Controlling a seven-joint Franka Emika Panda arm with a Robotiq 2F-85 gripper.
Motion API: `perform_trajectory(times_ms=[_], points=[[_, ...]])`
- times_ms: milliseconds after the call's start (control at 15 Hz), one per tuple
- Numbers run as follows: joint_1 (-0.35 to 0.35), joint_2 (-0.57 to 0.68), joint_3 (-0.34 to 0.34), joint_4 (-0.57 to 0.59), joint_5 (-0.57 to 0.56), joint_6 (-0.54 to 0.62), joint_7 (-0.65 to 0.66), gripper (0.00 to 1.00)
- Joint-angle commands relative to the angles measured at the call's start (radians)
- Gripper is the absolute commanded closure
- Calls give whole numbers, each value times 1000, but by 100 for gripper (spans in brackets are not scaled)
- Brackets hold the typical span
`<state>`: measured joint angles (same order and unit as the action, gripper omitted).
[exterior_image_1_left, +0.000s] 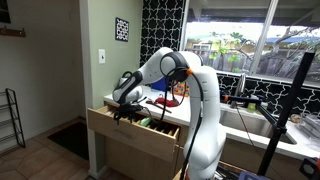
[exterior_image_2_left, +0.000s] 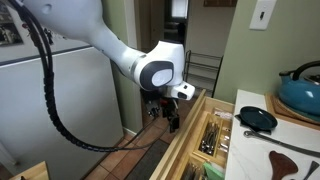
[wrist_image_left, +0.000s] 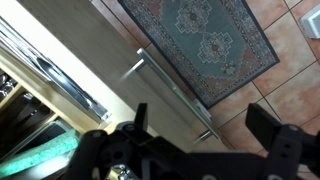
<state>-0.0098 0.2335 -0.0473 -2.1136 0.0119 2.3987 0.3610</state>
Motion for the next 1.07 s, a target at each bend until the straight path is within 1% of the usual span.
perform_trajectory(times_ms=[0, 333, 600, 733, 867, 1000], points=[[0, 45, -3, 33, 60, -22, 17, 0], [11, 117, -52, 69, -8, 48, 81, 0], [27, 138, -76, 86, -44, 51, 150, 0], [35, 151, -99, 90, -78, 78, 188, 0], [33, 154, -111, 90, -88, 90, 211, 0], [26, 152, -100, 90, -55, 65, 212, 0]])
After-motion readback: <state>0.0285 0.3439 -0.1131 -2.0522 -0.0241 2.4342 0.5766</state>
